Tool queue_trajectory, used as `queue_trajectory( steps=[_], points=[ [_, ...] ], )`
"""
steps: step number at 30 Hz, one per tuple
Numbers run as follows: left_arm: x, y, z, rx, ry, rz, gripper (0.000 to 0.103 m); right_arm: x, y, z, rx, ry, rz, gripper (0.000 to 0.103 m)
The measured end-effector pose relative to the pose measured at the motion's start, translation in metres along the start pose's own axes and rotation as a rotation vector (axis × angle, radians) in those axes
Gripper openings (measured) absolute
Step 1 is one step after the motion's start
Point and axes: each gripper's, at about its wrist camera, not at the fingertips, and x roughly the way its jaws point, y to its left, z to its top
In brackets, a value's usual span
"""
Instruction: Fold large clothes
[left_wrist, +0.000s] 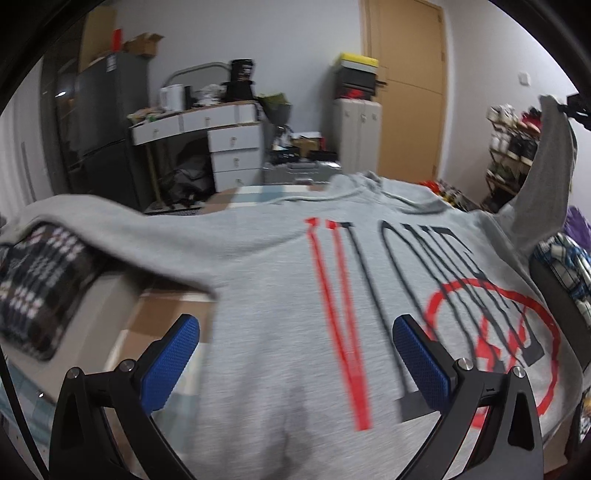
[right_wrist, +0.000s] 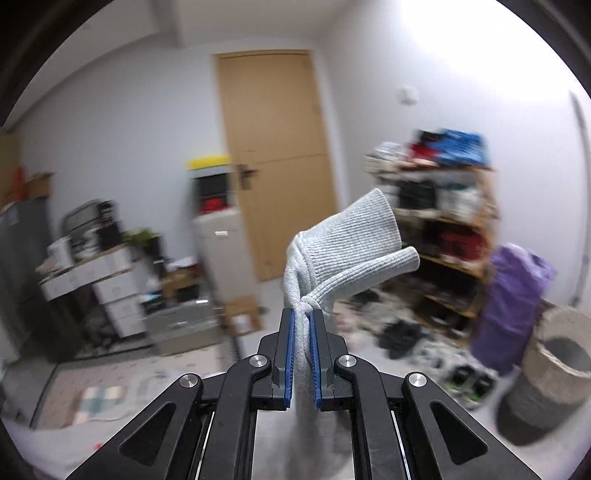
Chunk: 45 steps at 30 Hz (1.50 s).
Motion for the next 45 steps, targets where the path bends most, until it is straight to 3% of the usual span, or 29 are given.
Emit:
queue_trajectory(
  steps=[4, 8, 11, 13, 19, 20, 22, 24, 25, 28, 31, 33, 36, 40, 44, 45],
  points=[
    [-0.006, 0.025, -0.002, -0.036, -0.003, 0.029, 0.102, 0.003, 0.099, -0.019, -0.072, 0.037, 0.158, 0.008],
    [-0.015, 0.050, -0.005, -0.084, -0.033, 0.056, 0.102, 0.026, 0.188, -0.070, -0.081, 0.154, 0.318, 0.007],
    [-0.015, 0.063, -0.010, -0.120, -0.033, 0.059, 0.102, 0.043, 0.254, -0.128, -0.122, 0.270, 0.418, 0.007],
    [-0.014, 0.070, -0.015, -0.131, -0.026, 0.066, 0.102, 0.061, 0.292, -0.188, -0.154, 0.394, 0.472, 0.007],
    [-0.005, 0.084, -0.028, -0.163, 0.012, 0.055, 0.102, 0.080, 0.340, -0.327, -0.223, 0.665, 0.544, 0.009],
    [-0.003, 0.084, -0.029, -0.165, 0.014, 0.054, 0.102, 0.079, 0.342, -0.341, -0.233, 0.681, 0.560, 0.011],
    [-0.001, 0.085, -0.030, -0.167, 0.017, 0.051, 0.102, 0.074, 0.344, -0.356, -0.244, 0.715, 0.600, 0.028],
    [0.004, 0.083, -0.030, -0.173, 0.021, 0.040, 0.102, 0.062, 0.343, -0.364, -0.234, 0.744, 0.675, 0.077],
    [0.004, 0.084, -0.028, -0.173, 0.021, 0.037, 0.102, 0.058, 0.346, -0.364, -0.242, 0.756, 0.705, 0.083],
    [0.005, 0.085, -0.029, -0.166, 0.018, 0.034, 0.102, 0.043, 0.349, -0.359, -0.306, 0.761, 0.794, 0.083],
    [0.003, 0.090, -0.034, -0.168, 0.023, 0.030, 0.102, 0.033, 0.342, -0.331, -0.250, 0.723, 0.867, 0.087],
    [0.004, 0.090, -0.036, -0.166, 0.031, 0.031, 0.102, 0.039, 0.327, -0.311, -0.178, 0.672, 0.861, 0.103],
    [0.001, 0.091, -0.039, -0.155, 0.041, 0.038, 0.102, 0.063, 0.321, -0.295, -0.102, 0.639, 0.749, 0.103],
    [-0.001, 0.091, -0.039, -0.141, 0.040, 0.058, 0.102, 0.097, 0.334, -0.320, -0.139, 0.763, 0.602, 0.103],
    [-0.001, 0.092, -0.041, -0.143, 0.059, 0.073, 0.102, 0.115, 0.343, -0.365, -0.118, 0.950, 0.591, 0.103],
    [-0.001, 0.091, -0.041, -0.143, 0.064, 0.077, 0.102, 0.110, 0.344, -0.367, -0.132, 0.918, 0.590, 0.103]
  ],
)
